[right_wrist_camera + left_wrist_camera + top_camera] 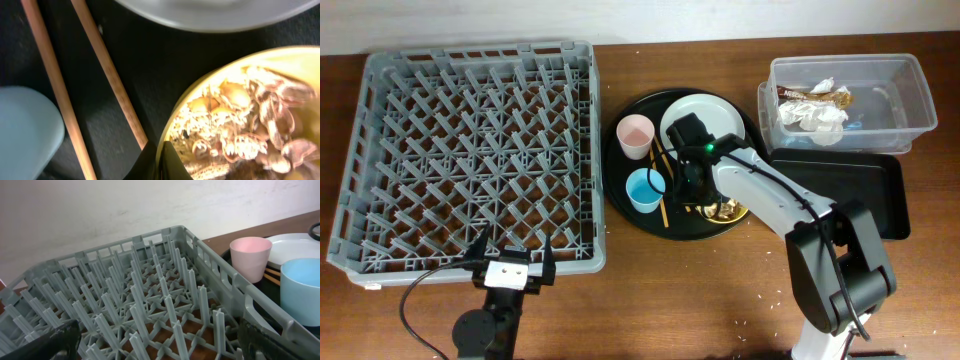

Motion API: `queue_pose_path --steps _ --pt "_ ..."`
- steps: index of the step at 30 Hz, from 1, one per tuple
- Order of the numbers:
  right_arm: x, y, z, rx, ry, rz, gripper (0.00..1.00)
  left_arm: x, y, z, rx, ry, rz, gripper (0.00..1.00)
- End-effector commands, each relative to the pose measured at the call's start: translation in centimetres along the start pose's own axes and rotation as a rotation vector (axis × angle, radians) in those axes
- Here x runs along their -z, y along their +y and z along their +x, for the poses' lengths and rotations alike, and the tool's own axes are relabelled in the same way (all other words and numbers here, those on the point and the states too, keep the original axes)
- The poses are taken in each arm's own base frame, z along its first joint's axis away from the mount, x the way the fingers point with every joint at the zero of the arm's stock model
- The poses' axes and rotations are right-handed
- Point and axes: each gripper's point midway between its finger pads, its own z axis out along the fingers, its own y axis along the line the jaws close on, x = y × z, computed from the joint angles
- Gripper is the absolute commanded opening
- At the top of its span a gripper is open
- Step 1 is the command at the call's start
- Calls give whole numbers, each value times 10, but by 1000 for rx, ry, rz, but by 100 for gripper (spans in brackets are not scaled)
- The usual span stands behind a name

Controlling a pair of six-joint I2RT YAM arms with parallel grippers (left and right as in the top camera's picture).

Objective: Sort waste into correct bins and load items into the dishwasher rack
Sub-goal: 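Move the right gripper to the yellow bowl and grasp its rim, then tip the yellow bowl over the black tray to dump scraps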

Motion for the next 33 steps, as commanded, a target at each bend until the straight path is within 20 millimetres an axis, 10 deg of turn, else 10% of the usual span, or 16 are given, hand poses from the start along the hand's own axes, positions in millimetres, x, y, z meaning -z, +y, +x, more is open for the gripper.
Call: queue_pose_path --steps 1,21,33 --pt "16 2 -3 -3 -10 -7 4 0 1 2 10 5 -7 100" --pt "157 -17 27 -7 -151 -116 4 0 1 2 10 5 -7 100" --pt "188 -69 25 106 -174 -297 4 0 1 3 10 5 -7 100"
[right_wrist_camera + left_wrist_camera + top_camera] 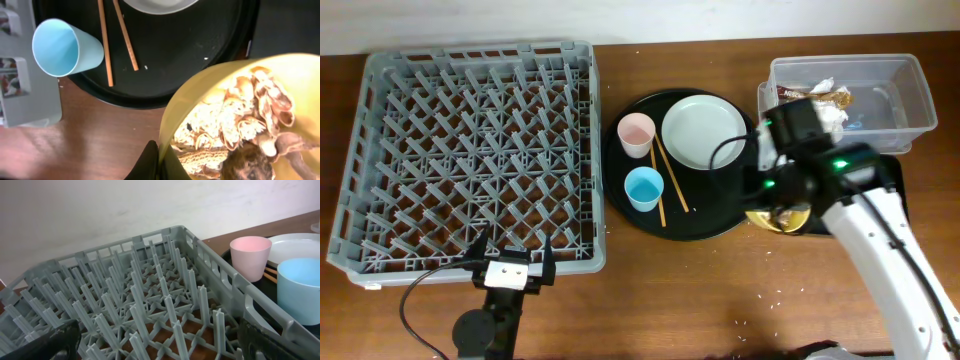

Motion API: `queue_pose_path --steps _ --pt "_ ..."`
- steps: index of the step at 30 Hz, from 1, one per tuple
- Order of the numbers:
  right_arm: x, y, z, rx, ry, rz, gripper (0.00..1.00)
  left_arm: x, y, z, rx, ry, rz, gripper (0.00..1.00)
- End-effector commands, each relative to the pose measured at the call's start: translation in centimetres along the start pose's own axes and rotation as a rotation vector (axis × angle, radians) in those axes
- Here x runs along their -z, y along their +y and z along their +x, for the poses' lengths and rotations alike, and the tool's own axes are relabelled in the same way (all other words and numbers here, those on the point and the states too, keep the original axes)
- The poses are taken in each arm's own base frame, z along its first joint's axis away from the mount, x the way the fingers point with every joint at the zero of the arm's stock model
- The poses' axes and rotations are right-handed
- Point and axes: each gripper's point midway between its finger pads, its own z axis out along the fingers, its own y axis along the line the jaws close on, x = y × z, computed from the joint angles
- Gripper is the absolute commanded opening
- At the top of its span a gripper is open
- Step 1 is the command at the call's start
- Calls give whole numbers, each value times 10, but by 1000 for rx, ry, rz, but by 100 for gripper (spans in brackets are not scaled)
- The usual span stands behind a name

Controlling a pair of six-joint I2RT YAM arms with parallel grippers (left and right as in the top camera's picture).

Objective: Sort waste into correct bins and load items into the dishwasher rack
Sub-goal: 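Tip the yellow bowl over the black tray to dump scraps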

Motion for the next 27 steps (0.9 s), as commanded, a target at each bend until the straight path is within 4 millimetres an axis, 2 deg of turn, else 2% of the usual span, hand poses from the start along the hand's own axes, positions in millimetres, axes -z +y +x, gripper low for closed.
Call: queue_pose_path --steps 1,6,15,23,27 --pt "14 -6 -9 108 -37 -126 4 0 1 3 10 5 -7 100" --pt "7 -35 -12 85 -65 -244 4 0 1 2 10 5 -7 100" --pt "-24 -87 -11 -22 -272 -568 4 0 1 2 10 5 -7 100" --pt "-24 -101 -19 -32 -414 -765 4 0 1 2 10 5 -7 100" --pt "-4 -98 -31 -55 -518 -933 4 0 1 2 10 5 -7 100"
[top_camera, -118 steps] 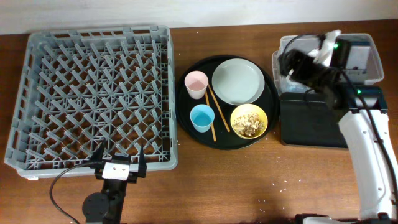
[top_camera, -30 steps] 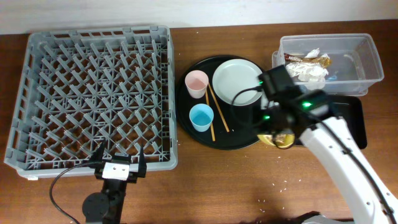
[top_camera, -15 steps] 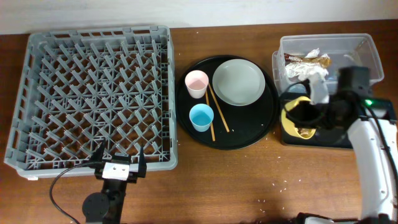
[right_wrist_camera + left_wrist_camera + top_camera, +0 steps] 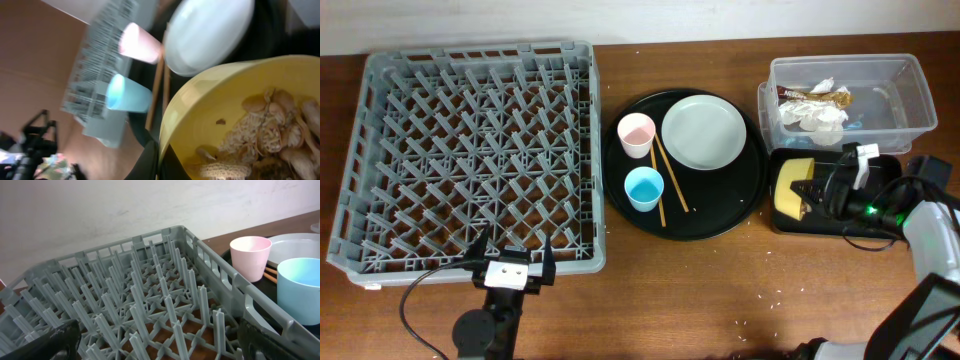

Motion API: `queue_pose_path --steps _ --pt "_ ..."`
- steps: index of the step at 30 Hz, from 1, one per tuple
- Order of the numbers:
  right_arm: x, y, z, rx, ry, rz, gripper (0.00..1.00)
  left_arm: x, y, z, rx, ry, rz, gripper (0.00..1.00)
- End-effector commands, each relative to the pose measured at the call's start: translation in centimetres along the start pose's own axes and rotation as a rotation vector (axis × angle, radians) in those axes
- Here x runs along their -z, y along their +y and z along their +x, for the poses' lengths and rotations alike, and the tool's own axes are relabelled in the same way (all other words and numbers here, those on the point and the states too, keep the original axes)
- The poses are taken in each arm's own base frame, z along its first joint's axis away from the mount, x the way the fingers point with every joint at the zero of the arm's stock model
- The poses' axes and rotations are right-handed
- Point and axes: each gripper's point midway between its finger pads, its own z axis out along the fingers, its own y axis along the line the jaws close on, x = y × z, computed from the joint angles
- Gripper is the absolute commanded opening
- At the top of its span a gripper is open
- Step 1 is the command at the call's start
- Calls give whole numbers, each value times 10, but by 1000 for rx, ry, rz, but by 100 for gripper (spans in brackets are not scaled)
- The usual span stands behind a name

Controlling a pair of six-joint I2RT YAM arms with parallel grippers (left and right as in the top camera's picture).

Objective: Sort waste into correct bins and load items into the dishwasher rack
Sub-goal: 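Tip the yellow bowl over the black tray to dump scraps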

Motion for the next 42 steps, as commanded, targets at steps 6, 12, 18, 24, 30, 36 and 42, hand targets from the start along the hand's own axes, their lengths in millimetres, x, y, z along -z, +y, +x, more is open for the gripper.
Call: queue_pose_path --steps 6,12,18,24,30,36,42 --pt "38 8 -32 -34 -239 -210 4 0 1 2 10 5 -7 100" --pt "59 6 -41 -53 -318 -233 4 0 1 2 10 5 -7 100" --pt "59 6 -41 -57 -318 -234 4 0 1 3 10 5 -7 100" --pt "59 5 -43 -59 -318 -234 4 0 1 2 10 5 -7 100" --pt "56 7 -43 -113 -301 -247 4 0 1 3 10 5 -7 100" --pt "56 -2 -49 -194 -285 -223 4 0 1 2 10 5 -7 100" --pt "55 -12 -51 -346 -266 -191 4 0 1 2 10 5 -7 100"
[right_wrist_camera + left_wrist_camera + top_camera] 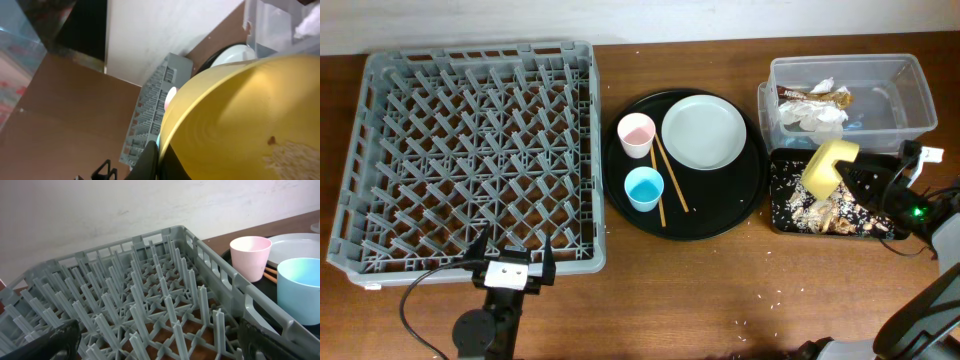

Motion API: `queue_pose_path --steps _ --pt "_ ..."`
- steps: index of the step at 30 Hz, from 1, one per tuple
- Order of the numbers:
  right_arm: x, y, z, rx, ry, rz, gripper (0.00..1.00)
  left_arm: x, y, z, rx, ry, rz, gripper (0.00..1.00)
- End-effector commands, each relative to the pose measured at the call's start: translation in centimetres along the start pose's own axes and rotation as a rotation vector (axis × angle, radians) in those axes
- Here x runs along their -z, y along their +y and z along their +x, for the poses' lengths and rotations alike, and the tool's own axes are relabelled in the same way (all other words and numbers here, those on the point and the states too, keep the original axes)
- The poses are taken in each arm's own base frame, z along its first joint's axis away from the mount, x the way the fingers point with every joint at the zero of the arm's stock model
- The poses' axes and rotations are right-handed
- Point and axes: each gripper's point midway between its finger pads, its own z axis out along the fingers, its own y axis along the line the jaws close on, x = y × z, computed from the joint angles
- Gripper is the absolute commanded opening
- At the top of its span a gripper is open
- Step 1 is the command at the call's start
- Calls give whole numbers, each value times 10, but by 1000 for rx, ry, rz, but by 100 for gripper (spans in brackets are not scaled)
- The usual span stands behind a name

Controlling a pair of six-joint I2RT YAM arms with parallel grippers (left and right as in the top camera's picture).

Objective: Sort waste into correct bins and load items into the dishwasher rack
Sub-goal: 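Tip the yellow bowl over the black tray to dump scraps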

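My right gripper [160, 162] is shut on the rim of a yellow bowl [825, 166], held tipped on edge over the black bin tray [890, 162]. Shells and food scraps [820, 208] lie spread in that tray. In the right wrist view the bowl's inside [240, 125] is almost bare, with crumbs at the right edge. On the round black tray [740, 205] sit a pink cup [636, 134], a blue cup [645, 188], a white plate [704, 132] and two chopsticks [667, 180]. The grey dishwasher rack [470, 150] holds nothing. My left gripper [510, 262] stands open at the rack's near edge.
A clear plastic bin [850, 98] with crumpled paper and wrappers stands behind the black bin tray at the back right. The rack's near wall [260, 305] rises right in front of the left gripper's fingers.
The bowl has tipped further, from lying on its side over the black tray's left end to nearly upside down. Its scraps now lie in the tray. The left arm has not moved.
My right gripper first gripped the rim of the full bowl on the round tray. Then it held the bowl in the air beside the tray. Then the bowl was over the black bin tray, tilted. Now the scraps are in that tray.
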Motion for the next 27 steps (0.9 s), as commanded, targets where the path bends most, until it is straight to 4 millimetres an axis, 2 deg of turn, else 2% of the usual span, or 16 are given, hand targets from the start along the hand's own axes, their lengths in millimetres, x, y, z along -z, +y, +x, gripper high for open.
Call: queue_pose_path --steps 1,4,8,12,14,17,20,21,22,24,25,27 --pt "-2 -5 -3 -117 1 27 4 0 1 3 10 5 -7 100" --pt "-2 -3 -3 -127 1 15 4 0 1 2 10 5 -7 100" --pt "-1 -19 -1 -213 -4 109 4 0 1 3 10 5 -7 100" --pt "-4 -12 1 -240 6 66 4 0 1 3 10 5 -7 100" --pt "-4 -24 2 -253 5 136 4 0 1 2 10 5 -7 100" --pt "6 -61 6 -372 -31 364 4 0 1 3 10 5 -7 99" --pt "8 -66 6 -394 -39 397 4 0 1 2 10 5 -7 100" --pt "3 -56 5 -368 -25 334 4 0 1 2 10 5 -7 100" --pt "-7 -27 1 -246 9 159 4 0 1 2 10 5 -7 100" --pt "-14 4 1 -167 38 -21 4 0 1 2 10 5 -7 100" --pt "-17 17 1 -150 56 -85 4 0 1 2 10 5 -7 100" --pt "-26 26 5 -115 88 -99 4 0 1 2 10 5 -7 100"
